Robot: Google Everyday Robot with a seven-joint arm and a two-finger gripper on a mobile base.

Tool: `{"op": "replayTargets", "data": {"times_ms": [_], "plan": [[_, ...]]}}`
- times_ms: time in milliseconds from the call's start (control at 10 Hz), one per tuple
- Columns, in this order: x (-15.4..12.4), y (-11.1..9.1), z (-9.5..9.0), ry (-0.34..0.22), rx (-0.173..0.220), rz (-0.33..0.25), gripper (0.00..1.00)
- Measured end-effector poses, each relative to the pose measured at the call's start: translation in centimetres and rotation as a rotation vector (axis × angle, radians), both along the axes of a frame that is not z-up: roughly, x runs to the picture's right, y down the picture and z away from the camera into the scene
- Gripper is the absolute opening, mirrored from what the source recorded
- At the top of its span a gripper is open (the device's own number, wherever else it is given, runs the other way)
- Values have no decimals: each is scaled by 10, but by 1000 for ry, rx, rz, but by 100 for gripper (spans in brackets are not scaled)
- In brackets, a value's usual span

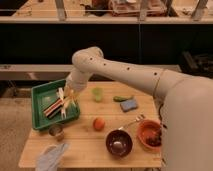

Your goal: Place banana in metal cup

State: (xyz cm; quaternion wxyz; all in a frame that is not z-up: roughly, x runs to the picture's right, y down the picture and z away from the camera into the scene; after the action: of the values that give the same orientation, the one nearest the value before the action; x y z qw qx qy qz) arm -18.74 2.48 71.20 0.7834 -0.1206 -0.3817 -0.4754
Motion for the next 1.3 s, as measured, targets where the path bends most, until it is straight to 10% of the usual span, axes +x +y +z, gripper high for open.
{"op": "replayTargets", "data": {"times_ms": [800,1300], "plan": [[-100,155,-76,-165,-40,-220,0],[-115,161,-70,-59,-49,-167,0]]}}
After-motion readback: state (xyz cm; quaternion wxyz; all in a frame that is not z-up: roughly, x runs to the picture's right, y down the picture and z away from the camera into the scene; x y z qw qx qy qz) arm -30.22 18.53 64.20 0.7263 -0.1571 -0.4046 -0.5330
